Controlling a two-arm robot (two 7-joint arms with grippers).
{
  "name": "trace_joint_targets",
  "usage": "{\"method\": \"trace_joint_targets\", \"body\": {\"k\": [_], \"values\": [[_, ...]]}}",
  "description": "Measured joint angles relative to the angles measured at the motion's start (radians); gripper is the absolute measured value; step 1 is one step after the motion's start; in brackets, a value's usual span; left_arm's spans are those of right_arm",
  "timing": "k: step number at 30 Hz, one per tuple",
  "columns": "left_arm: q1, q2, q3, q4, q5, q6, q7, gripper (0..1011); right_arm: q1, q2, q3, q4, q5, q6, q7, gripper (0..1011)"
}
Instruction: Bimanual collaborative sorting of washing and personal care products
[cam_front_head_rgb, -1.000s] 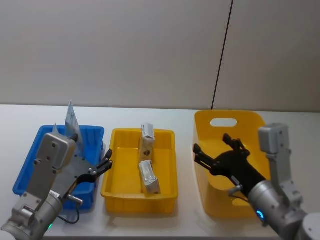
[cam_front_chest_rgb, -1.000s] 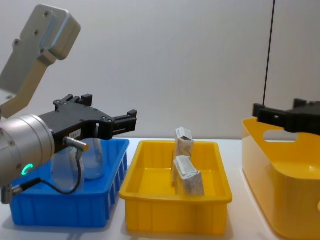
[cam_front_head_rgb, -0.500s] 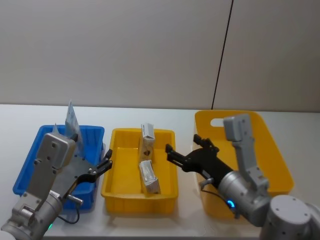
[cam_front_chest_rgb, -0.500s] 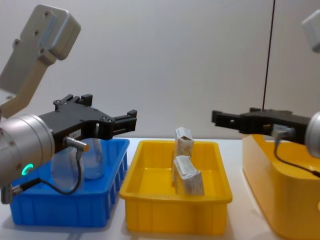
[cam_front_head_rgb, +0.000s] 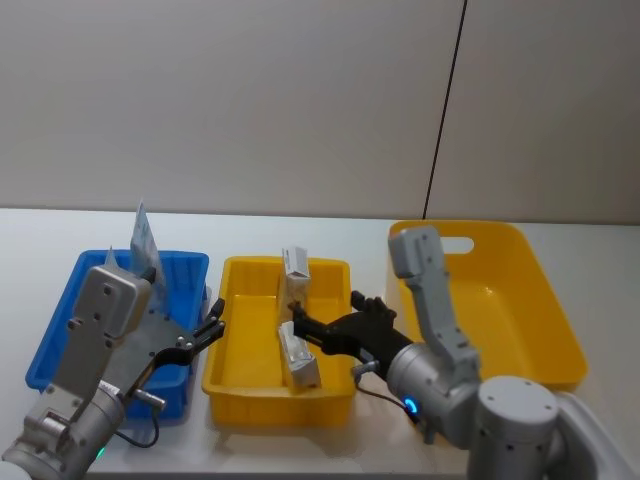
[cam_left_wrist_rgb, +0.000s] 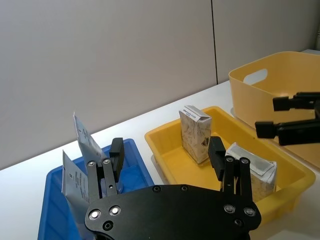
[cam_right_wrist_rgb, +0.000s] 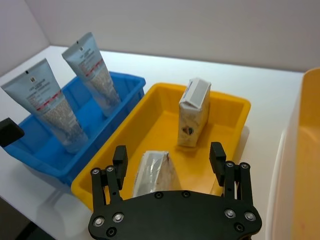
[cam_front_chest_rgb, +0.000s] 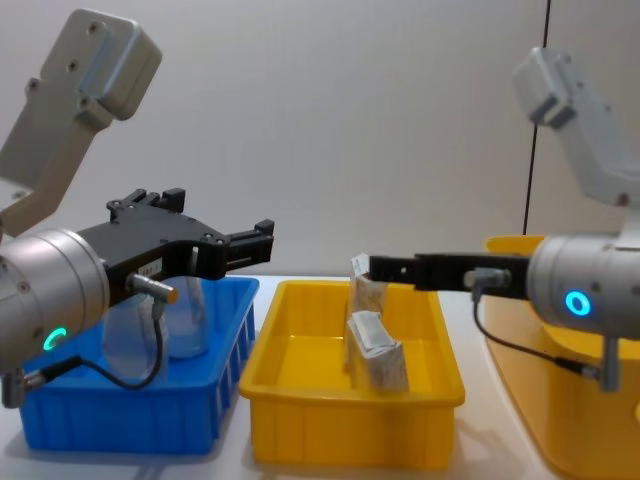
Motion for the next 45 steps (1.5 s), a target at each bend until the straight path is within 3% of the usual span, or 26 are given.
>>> {"method": "trace_joint_targets", "body": {"k": [13,23,34,45], "values": [[0.000,0.000,0.000,0.000,0.000,0.000,0.000,1001,0.040,-0.066,-0.026,0.025,-0.024,0.185,-0.079,1002],[0.000,0.000,0.000,0.000,0.000,0.000,0.000,1001,0.072,-0.096,-0.036,0.062,-0.037,0.274,-0.103,992],[0.000,0.000,0.000,0.000,0.000,0.000,0.000,1001,0.100,-0.126,-0.031,0.103,-0.043,0.370,-0.129,723],[0.000,0.000,0.000,0.000,0.000,0.000,0.000,1001,0.112,-0.141,-0.019,0.115,-0.058,0.412,-0.158,375]]}}
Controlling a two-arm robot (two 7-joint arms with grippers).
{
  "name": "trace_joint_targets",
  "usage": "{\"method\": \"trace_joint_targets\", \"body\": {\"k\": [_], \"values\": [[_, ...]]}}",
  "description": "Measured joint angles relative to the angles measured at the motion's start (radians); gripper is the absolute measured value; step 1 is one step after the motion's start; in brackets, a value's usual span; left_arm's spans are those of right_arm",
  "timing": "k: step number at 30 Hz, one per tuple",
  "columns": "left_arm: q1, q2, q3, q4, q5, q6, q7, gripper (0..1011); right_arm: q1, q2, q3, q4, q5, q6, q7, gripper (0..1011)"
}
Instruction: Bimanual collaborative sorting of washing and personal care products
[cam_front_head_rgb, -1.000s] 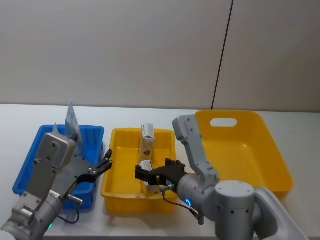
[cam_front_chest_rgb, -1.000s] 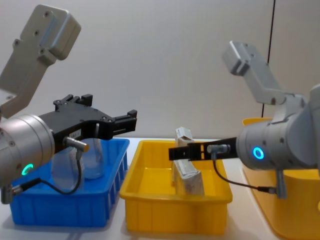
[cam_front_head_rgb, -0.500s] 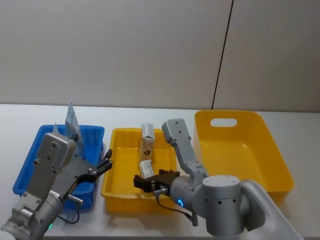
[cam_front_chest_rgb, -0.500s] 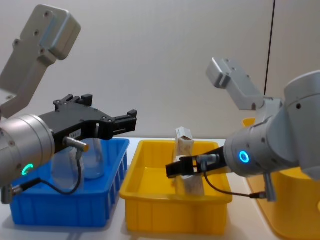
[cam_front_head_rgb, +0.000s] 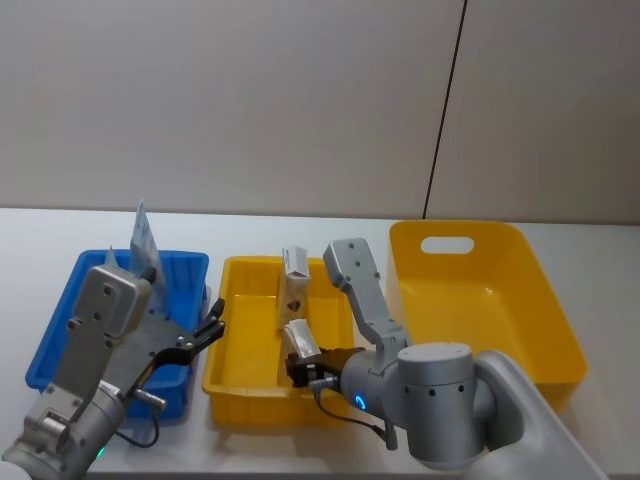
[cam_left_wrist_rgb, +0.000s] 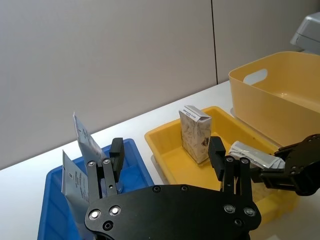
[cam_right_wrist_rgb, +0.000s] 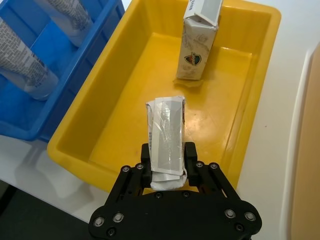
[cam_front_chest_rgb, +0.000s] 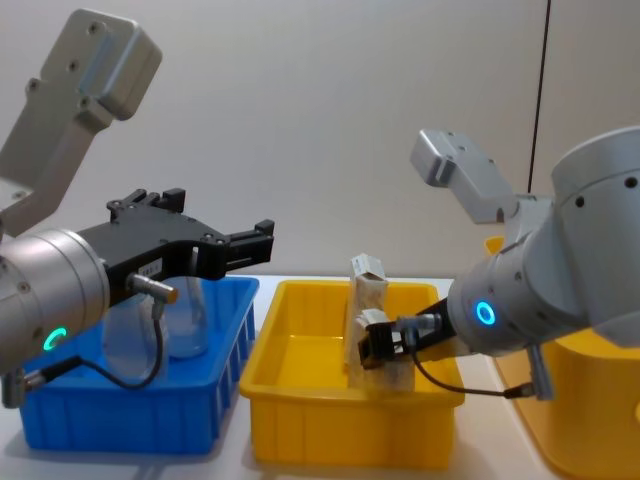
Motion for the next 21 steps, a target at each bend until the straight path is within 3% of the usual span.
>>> {"method": "trace_joint_targets", "body": {"k": [8,21], "values": [[0.000,0.000,0.000,0.000,0.000,0.000,0.000,1001,-0.001,0.008,-0.003,-0.029,-0.024,-0.014,-0.014,319],[0.000,0.000,0.000,0.000,0.000,0.000,0.000,1001,-0.014,0.047,-0.025,-0.126,-0.087,-0.086,-0.031,266]]}}
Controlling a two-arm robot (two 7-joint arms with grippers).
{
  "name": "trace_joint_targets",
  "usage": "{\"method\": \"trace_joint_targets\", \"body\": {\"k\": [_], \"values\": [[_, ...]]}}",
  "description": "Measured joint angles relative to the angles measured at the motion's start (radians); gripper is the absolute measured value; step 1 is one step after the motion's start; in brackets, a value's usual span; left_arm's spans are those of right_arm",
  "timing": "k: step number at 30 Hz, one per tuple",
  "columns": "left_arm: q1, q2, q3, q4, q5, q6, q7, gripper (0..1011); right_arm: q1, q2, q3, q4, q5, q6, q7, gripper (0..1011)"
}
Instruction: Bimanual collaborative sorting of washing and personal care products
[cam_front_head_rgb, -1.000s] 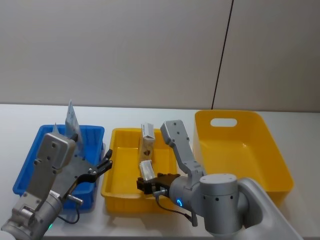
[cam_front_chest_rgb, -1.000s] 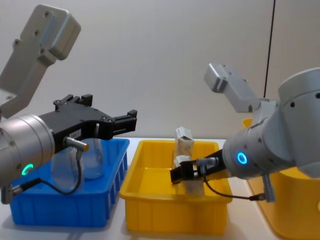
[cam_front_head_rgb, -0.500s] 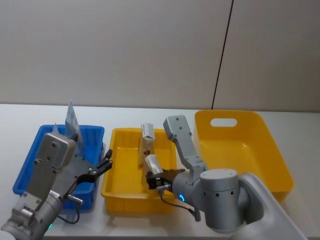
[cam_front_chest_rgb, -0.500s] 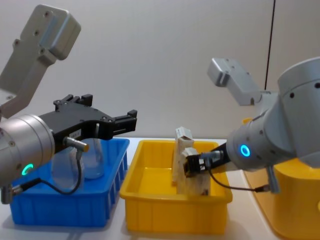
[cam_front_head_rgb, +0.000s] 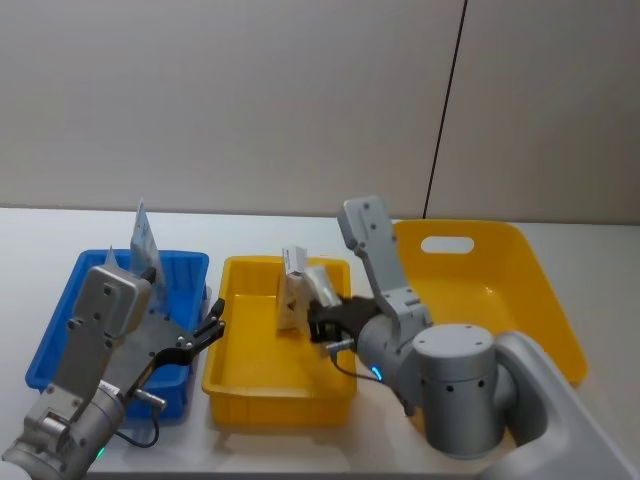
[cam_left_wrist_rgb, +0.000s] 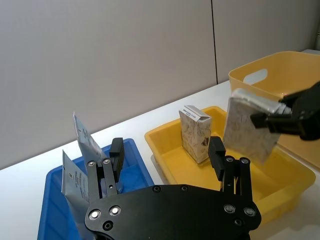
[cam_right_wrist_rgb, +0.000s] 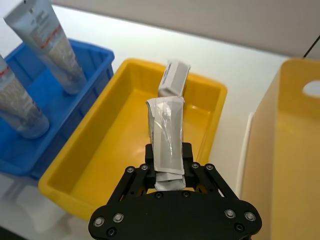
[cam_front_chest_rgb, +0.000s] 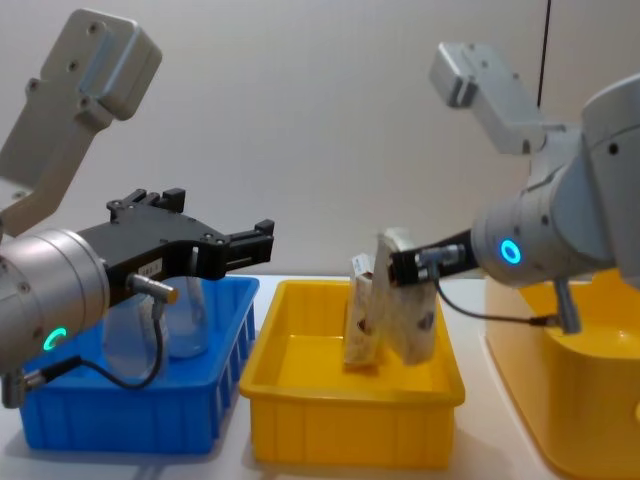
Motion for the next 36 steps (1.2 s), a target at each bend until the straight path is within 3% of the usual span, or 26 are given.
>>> {"method": "trace_joint_targets", "body": {"k": [10,18,28,36], "values": [[0.000,0.000,0.000,0.000,0.000,0.000,0.000,1001,-0.017,0.039,-0.005,-0.091,-0.051,-0.044,-0.023,264],[0.000,0.000,0.000,0.000,0.000,0.000,0.000,1001,-0.051,0.077,0.020,-0.192,-0.097,-0.060,-0.069,256],[-0.007,-0.005,-0.008,0.008,0.003,0.007,0.006,1001,-0.126,0.112,0.085,-0.315,-0.137,-0.054,-0.138,255],[-0.044,-0.027,-0.025,0.045,0.016,0.034,0.032,1001,-0.221,0.128,0.169,-0.410,-0.147,-0.049,-0.191,256]]}}
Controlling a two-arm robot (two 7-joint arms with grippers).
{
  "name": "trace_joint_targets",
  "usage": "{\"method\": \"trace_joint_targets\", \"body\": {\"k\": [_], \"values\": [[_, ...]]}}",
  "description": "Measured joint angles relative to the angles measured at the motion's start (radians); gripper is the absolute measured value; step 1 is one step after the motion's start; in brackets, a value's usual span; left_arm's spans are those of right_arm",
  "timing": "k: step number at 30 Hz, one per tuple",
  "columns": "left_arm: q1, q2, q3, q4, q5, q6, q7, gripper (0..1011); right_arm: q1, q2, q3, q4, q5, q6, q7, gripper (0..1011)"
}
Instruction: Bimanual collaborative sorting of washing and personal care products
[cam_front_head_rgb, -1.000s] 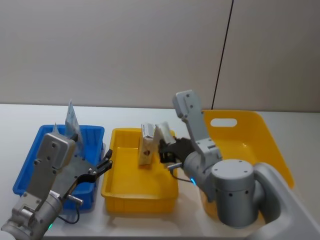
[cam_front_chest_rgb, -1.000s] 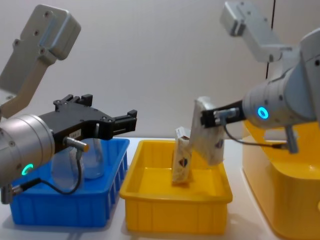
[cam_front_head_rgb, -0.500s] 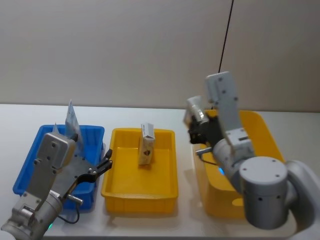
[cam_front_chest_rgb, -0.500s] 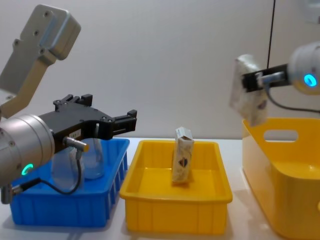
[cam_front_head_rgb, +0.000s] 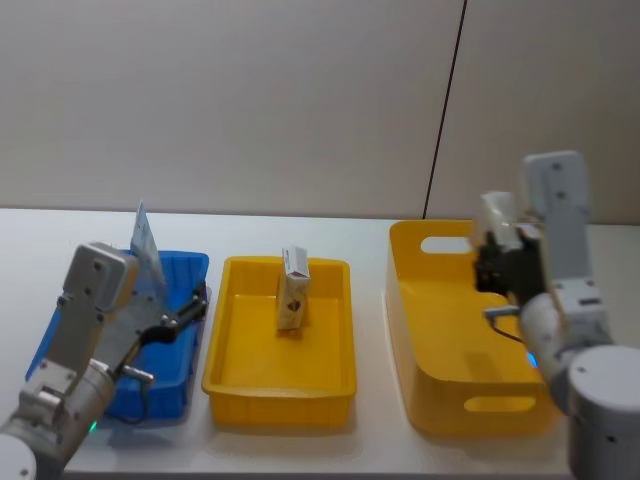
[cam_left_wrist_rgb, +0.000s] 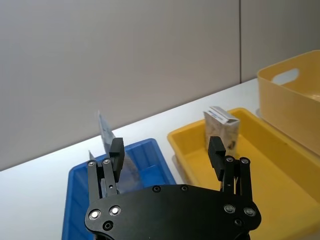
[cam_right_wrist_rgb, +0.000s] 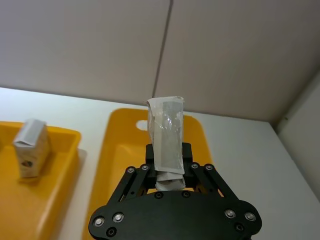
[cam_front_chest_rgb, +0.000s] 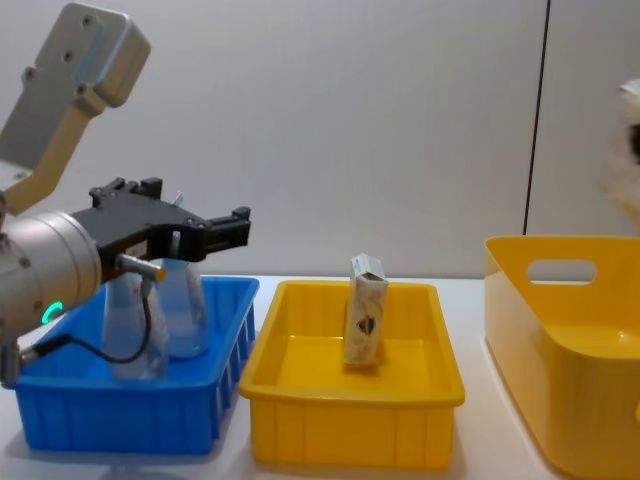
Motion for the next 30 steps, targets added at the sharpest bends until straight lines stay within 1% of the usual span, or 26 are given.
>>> {"method": "trace_joint_targets", "body": {"k": [1,2,3,4,6,7,8,9,10,11,12,13,15,16,17,19,21,22,23,24,25,27,29,30], "values": [[-0.006,-0.004,-0.002,0.005,0.002,0.003,0.003,1001,-0.017,0.002,0.014,-0.012,0.001,-0.002,-0.005,255],[-0.009,-0.005,-0.003,0.008,0.003,0.005,0.005,1001,-0.017,0.002,0.014,-0.012,0.001,-0.002,-0.005,256],[-0.014,-0.008,-0.005,0.014,0.004,0.008,0.008,1001,-0.025,0.003,0.022,-0.017,0.002,-0.003,-0.007,255],[-0.023,-0.013,-0.007,0.024,0.008,0.015,0.014,1001,-0.041,0.005,0.039,-0.027,0.004,-0.008,-0.010,255],[-0.037,-0.022,-0.012,0.040,0.012,0.025,0.022,1001,-0.061,0.008,0.058,-0.035,0.011,-0.016,-0.011,253],[-0.037,-0.022,-0.012,0.040,0.012,0.025,0.022,1001,-0.066,0.009,0.064,-0.037,0.012,-0.018,-0.011,289],[-0.047,-0.027,-0.015,0.048,0.016,0.032,0.029,1001,-0.073,0.010,0.072,-0.039,0.014,-0.023,-0.011,302],[-0.049,-0.030,-0.016,0.053,0.017,0.035,0.031,1001,-0.084,0.012,0.083,-0.041,0.019,-0.030,-0.010,327],[-0.054,-0.033,-0.018,0.059,0.019,0.038,0.035,1001,-0.089,0.013,0.088,-0.042,0.022,-0.035,-0.008,388],[-0.062,-0.038,-0.021,0.068,0.022,0.046,0.042,1001,-0.092,0.015,0.093,-0.042,0.024,-0.040,-0.007,417],[-0.065,-0.041,-0.023,0.073,0.023,0.050,0.046,1001,-0.098,0.016,0.100,-0.042,0.027,-0.044,-0.004,480],[-0.068,-0.043,-0.024,0.077,0.025,0.054,0.049,1001,-0.106,0.019,0.108,-0.042,0.033,-0.054,0.003,480],[-0.078,-0.051,-0.030,0.088,0.028,0.066,0.059,1001,-0.117,0.024,0.120,-0.039,0.040,-0.070,0.013,562],[-0.081,-0.053,-0.032,0.093,0.029,0.071,0.062,1001,-0.117,0.024,0.120,-0.039,0.040,-0.070,0.013,562],[-0.085,-0.057,-0.036,0.099,0.031,0.082,0.070,1001,-0.122,0.027,0.127,-0.036,0.045,-0.082,0.021,624],[-0.090,-0.063,-0.043,0.109,0.033,0.095,0.079,1002,-0.132,0.034,0.139,-0.029,0.052,-0.104,0.036,683],[-0.093,-0.067,-0.047,0.113,0.033,0.107,0.084,1001,-0.138,0.038,0.144,-0.025,0.057,-0.119,0.046,748],[-0.094,-0.070,-0.052,0.117,0.033,0.116,0.089,1001,-0.143,0.042,0.149,-0.020,0.062,-0.136,0.058,792],[-0.094,-0.071,-0.055,0.118,0.032,0.121,0.091,1001,-0.143,0.042,0.149,-0.020,0.062,-0.136,0.058,792],[-0.094,-0.073,-0.057,0.119,0.032,0.126,0.093,1001,-0.147,0.046,0.153,-0.014,0.066,-0.151,0.068,844],[-0.094,-0.074,-0.062,0.120,0.031,0.133,0.096,1001,-0.148,0.048,0.155,-0.012,0.068,-0.158,0.073,861],[-0.092,-0.079,-0.071,0.122,0.026,0.147,0.100,1001,-0.152,0.053,0.158,-0.005,0.072,-0.179,0.088,930],[-0.088,-0.083,-0.081,0.123,0.018,0.162,0.104,1001,-0.154,0.058,0.160,0.002,0.074,-0.199,0.101,962],[-0.086,-0.084,-0.085,0.123,0.016,0.166,0.105,1001,-0.155,0.060,0.161,0.005,0.075,-0.203,0.104,1002]]}}
